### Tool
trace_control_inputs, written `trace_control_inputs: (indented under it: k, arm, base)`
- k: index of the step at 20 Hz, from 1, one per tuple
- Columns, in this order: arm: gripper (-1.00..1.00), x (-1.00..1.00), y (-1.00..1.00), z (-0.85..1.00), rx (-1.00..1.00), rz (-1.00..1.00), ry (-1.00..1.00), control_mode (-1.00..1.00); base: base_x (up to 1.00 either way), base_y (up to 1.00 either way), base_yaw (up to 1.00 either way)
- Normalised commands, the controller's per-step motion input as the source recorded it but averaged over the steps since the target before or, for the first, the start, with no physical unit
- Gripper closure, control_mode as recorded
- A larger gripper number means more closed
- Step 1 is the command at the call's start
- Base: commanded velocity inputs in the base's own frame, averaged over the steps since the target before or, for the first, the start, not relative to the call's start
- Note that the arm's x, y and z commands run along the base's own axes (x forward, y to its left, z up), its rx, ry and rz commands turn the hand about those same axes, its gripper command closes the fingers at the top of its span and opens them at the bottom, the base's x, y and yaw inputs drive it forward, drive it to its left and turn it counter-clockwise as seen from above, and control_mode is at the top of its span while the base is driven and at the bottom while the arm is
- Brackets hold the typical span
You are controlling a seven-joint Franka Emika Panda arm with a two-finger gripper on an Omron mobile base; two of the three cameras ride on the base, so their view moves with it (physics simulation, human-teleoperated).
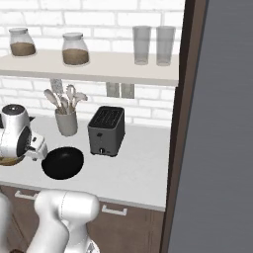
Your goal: Pick up the bowls on the counter and stack them on top of one another in the open cabinet. Place the smaller bowl on top of the larger bowl.
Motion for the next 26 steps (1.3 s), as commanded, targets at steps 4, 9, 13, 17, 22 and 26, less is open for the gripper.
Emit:
trace_control_inputs:
  k: [4, 9, 13, 17, 22, 26]
  arm:
    - [-1.00, 0.14, 0.51, -0.02, -0.09, 0.00, 0.00, -1.00]
    - [-1.00, 0.30, 0.42, -0.01, -0.06, 0.00, 0.05, -1.00]
    - [-1.00, 0.19, 0.15, -0.03, -0.01, 0.00, 0.02, -1.00]
    - [-1.00, 0.19, 0.19, -0.01, 0.00, 0.00, 0.06, -1.00]
    - [-1.00, 0.26, 0.50, -0.11, 0.00, 0.00, 0.04, -1.00]
    - [-1.00, 0.01, 0.41, -0.13, 0.00, 0.00, 0.01, -1.00]
  base:
    - [0.00, 0.00, 0.00]
    - [0.00, 0.00, 0.00]
    - [0.00, 0.00, 0.00]
    - [0.00, 0.00, 0.00]
    - [0.00, 0.00, 0.00]
    - [0.00, 0.00, 0.00]
